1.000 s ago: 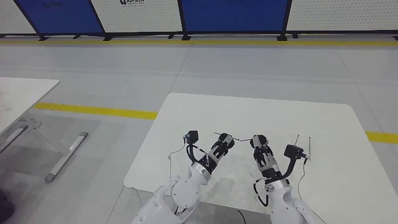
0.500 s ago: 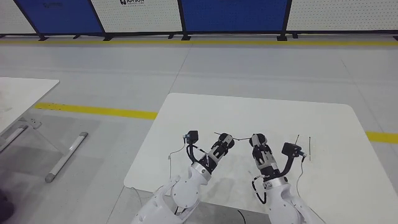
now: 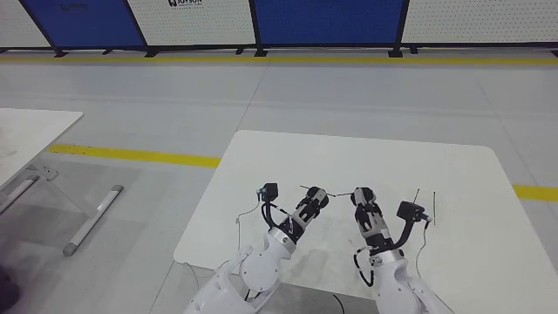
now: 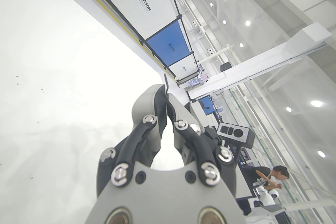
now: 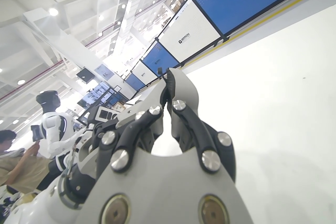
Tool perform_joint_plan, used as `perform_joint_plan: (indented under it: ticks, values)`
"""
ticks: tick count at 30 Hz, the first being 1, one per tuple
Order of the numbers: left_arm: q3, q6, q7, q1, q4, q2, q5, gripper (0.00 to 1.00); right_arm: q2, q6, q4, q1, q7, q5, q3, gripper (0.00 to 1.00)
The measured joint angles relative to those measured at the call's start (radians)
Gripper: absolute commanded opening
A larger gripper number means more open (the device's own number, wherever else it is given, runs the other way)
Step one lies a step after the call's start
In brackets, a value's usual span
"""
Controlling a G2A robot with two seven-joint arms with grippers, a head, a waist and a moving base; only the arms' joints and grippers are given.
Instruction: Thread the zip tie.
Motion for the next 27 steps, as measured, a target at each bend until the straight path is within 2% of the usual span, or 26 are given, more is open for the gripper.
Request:
perform_joint_plan:
  ticks: [13,27]
  values:
    - [0.000,0.000,0.000,0.000,0.000,0.000,0.000,0.00,-0.019,0.004,0.029,0.011,0.016,-0.003,-0.004,0.00]
    - [0.000,0.000,0.000,0.000,0.000,0.000,0.000,0.00,-0.026,-0.025,-0.001,-0.030,-0.007,-0.031,0.030,0.00]
